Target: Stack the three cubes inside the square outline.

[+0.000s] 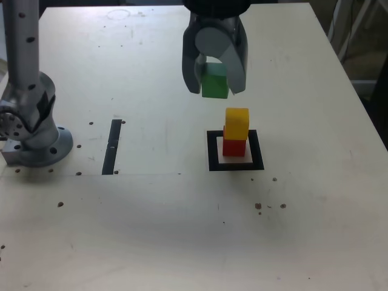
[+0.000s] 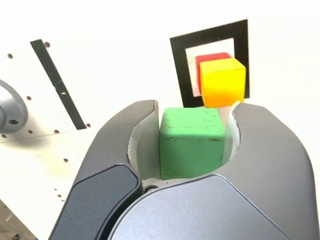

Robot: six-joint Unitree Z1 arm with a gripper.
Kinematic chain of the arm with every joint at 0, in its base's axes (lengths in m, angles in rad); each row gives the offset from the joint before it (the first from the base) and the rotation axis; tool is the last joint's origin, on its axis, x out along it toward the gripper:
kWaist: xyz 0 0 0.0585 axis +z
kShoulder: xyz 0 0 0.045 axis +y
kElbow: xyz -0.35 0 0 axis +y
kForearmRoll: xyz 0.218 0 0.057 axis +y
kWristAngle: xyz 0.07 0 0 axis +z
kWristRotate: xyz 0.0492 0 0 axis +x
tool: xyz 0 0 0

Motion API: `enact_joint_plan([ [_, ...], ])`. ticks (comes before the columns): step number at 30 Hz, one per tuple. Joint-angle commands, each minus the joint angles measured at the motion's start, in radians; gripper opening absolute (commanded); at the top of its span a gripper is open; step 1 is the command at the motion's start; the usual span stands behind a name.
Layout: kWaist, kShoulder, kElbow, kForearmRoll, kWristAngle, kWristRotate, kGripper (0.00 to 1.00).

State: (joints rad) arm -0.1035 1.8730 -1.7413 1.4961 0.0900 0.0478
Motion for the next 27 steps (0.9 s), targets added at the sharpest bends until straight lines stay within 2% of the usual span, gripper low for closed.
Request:
enact_joint_plan([
  [1, -0.004, 0.02, -0.009, -0.009, -0.004, -0.004, 0.14],
  [12, 0.008, 0.103, -0.017, -0.088, -0.015, 0.001, 0.14],
  [27, 0.037, 0.122, -0.008, -0.108, -0.003, 0.016, 0.14],
])
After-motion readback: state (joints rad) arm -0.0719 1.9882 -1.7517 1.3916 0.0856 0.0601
